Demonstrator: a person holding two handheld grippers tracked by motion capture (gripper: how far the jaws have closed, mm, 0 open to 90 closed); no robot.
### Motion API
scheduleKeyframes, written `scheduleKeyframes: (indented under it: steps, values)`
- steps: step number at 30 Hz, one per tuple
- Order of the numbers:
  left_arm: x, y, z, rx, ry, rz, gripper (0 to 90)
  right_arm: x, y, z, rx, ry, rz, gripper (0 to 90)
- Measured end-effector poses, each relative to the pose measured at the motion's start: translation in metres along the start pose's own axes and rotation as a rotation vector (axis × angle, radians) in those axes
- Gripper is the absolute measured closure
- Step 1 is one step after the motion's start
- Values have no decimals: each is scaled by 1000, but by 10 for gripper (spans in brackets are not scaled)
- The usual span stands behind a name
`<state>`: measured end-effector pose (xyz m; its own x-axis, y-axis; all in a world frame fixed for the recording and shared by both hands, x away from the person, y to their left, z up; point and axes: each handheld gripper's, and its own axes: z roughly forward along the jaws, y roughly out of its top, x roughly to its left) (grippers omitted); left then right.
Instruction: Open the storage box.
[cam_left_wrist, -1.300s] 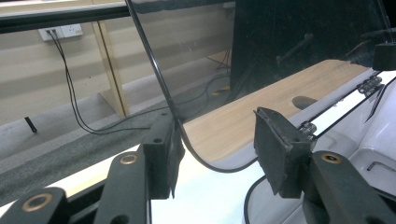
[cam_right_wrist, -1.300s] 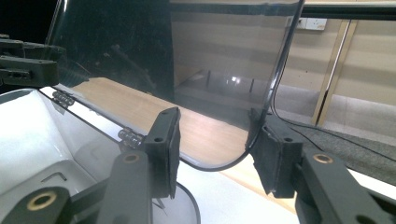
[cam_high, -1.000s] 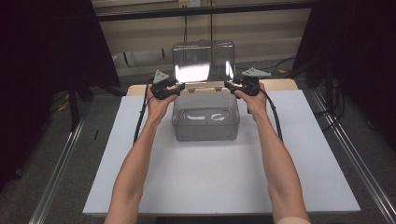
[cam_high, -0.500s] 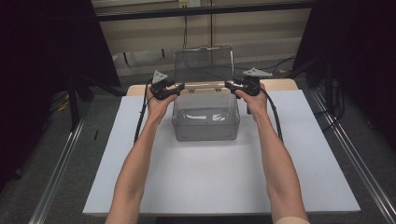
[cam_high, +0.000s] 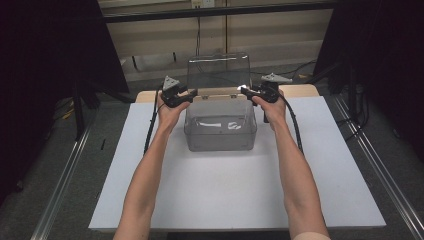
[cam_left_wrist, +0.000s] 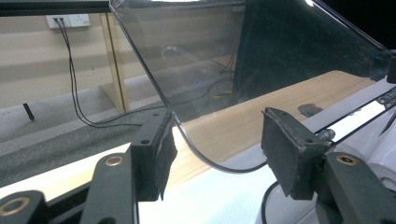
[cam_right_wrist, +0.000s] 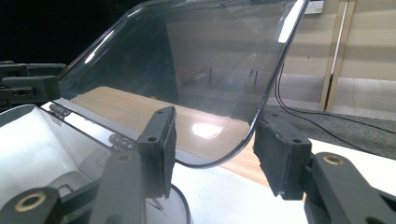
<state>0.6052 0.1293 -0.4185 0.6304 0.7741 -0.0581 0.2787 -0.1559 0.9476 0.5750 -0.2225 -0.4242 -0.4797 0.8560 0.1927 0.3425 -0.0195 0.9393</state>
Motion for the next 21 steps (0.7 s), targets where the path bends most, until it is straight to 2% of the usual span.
scheduleKeyframes:
  steps: [6, 9, 11, 12, 13, 14, 15, 18, 21]
  values:
    - [0, 0, 0, -2, 2, 3, 443, 0, 0, 0, 6, -8, 15, 485]
    - [0, -1, 1, -1, 4, 1, 444, 0, -1, 0, 5, -31, 22, 470]
    - [-1, -2, 2, 4, 6, -1, 454, 3, 0, 0, 11, -50, -12, 478]
    - [0, -3, 2, 10, 10, -4, 455, 4, 0, 1, 19, -34, -29, 579]
    - [1, -5, 2, 7, 16, -17, 503, 6, 0, 1, 23, -18, -46, 572]
    - [2, -6, 2, 3, 13, -47, 465, 7, 1, 1, 14, -33, -45, 547]
    - [2, -7, 2, -6, 9, -53, 461, 7, 0, 1, 22, -51, -48, 520]
    - [2, -6, 2, -2, 19, -40, 438, 4, -2, 1, 17, -52, -32, 484]
    - [2, -6, 2, -1, 23, -31, 428, 4, -2, 1, 12, -66, -48, 458]
